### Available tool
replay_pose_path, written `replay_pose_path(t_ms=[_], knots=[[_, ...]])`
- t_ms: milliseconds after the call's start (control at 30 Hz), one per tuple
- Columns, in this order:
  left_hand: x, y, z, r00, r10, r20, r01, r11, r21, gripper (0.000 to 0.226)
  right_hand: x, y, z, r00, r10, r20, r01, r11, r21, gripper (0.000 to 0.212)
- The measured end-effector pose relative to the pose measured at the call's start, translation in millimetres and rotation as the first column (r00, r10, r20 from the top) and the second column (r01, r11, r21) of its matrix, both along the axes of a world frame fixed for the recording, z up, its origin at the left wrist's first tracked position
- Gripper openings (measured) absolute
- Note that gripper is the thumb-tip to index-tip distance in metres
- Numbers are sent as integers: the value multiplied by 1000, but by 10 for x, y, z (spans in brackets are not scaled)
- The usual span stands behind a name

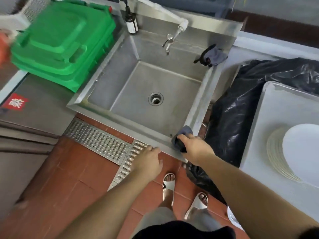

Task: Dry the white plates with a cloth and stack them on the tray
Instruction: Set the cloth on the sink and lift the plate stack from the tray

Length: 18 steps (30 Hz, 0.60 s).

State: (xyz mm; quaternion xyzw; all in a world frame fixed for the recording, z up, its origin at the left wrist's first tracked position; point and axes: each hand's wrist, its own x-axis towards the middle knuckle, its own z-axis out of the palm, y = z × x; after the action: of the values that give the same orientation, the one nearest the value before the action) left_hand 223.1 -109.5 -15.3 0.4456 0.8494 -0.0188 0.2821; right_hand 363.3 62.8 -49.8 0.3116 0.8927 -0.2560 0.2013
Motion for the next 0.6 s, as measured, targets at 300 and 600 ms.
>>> replay_pose_path(t_ms=[300,600], knots=[[-235,-14,-124,999,-26,30,27,999,-38,38,-95,-153,-278,994,78,82,-78,997,6,84],[-212,256,27,992,-127,9,126,991,39,36,55,-61,-18,999,5,50,-7,999,50,86]])
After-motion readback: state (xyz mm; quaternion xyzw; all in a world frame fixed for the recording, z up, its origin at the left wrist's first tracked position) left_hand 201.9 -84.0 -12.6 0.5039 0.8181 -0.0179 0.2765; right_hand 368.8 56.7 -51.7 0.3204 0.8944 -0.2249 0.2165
